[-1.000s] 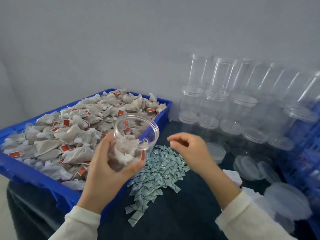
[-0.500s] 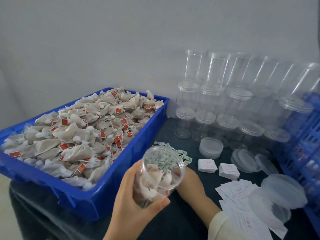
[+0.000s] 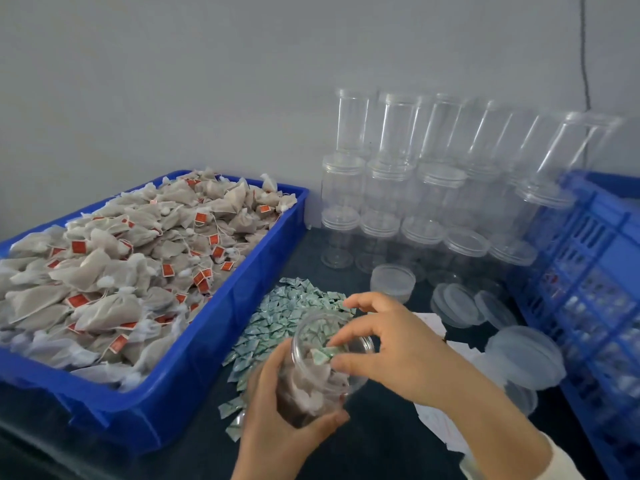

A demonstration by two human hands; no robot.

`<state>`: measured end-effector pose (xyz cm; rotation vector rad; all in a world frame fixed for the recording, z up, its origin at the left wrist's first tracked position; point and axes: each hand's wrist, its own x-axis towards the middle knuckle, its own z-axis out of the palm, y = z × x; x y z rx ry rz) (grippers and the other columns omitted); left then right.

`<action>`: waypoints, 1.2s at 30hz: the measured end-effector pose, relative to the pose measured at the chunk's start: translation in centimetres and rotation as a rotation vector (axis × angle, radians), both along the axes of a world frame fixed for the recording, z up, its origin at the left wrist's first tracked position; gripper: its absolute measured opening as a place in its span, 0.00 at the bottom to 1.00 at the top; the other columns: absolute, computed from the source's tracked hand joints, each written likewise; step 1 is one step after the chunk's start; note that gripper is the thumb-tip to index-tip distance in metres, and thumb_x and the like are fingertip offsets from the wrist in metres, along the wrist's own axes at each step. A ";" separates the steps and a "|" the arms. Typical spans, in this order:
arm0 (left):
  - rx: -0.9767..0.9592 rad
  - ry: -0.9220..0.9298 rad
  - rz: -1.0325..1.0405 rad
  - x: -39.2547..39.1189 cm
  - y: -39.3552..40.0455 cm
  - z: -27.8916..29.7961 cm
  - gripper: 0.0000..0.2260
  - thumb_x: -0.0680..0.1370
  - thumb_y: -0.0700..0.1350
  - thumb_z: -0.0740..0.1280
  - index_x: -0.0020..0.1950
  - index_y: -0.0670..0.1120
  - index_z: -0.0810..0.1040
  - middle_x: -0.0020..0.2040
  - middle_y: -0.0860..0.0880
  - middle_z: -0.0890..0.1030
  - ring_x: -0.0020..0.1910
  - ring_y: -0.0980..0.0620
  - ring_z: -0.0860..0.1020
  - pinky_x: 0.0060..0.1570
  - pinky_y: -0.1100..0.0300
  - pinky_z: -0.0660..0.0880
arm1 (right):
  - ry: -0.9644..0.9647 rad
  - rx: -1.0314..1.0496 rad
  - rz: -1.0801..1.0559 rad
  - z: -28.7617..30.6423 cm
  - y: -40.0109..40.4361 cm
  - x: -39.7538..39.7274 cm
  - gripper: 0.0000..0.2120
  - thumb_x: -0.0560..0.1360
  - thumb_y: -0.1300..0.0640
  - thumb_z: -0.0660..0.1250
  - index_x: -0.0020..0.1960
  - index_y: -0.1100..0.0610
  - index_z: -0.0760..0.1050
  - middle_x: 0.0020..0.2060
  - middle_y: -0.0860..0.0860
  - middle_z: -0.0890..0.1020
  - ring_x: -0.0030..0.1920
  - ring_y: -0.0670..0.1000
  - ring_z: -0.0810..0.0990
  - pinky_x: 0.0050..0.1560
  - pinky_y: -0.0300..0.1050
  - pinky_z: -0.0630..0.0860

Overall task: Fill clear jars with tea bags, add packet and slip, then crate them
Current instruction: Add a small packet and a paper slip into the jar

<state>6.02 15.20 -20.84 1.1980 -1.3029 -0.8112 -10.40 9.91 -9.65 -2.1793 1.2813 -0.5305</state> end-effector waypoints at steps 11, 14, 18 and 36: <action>-0.024 -0.071 -0.028 -2.1 -0.5 -1.1 0.47 0.48 0.56 0.81 0.60 0.79 0.63 0.59 0.69 0.70 0.61 0.68 0.70 0.53 0.69 0.68 | 0.266 0.028 0.026 0.5 0.5 -1.1 0.15 0.69 0.42 0.73 0.55 0.41 0.81 0.68 0.38 0.65 0.67 0.43 0.63 0.65 0.44 0.64; -0.014 -0.047 -0.037 -2.5 -0.7 -1.6 0.47 0.48 0.57 0.81 0.61 0.78 0.64 0.60 0.65 0.71 0.60 0.68 0.72 0.54 0.67 0.69 | -0.109 0.014 -0.073 1.7 -0.8 -3.7 0.04 0.72 0.46 0.72 0.45 0.35 0.82 0.54 0.32 0.78 0.54 0.32 0.75 0.51 0.28 0.69; 0.013 -0.061 -0.030 -2.9 -0.9 -2.0 0.46 0.47 0.58 0.80 0.58 0.81 0.63 0.56 0.74 0.68 0.59 0.72 0.70 0.51 0.71 0.68 | -0.057 -0.176 -0.323 -0.7 -5.5 -7.2 0.07 0.75 0.53 0.70 0.48 0.42 0.83 0.44 0.38 0.84 0.44 0.38 0.80 0.47 0.31 0.73; 0.095 -0.047 -0.095 -3.2 -1.2 -2.1 0.47 0.47 0.56 0.81 0.63 0.74 0.66 0.57 0.71 0.69 0.59 0.69 0.72 0.51 0.72 0.69 | 0.724 -0.025 -0.013 -7.1 -13.8 -6.4 0.14 0.79 0.48 0.62 0.61 0.50 0.79 0.58 0.51 0.80 0.55 0.54 0.78 0.50 0.47 0.76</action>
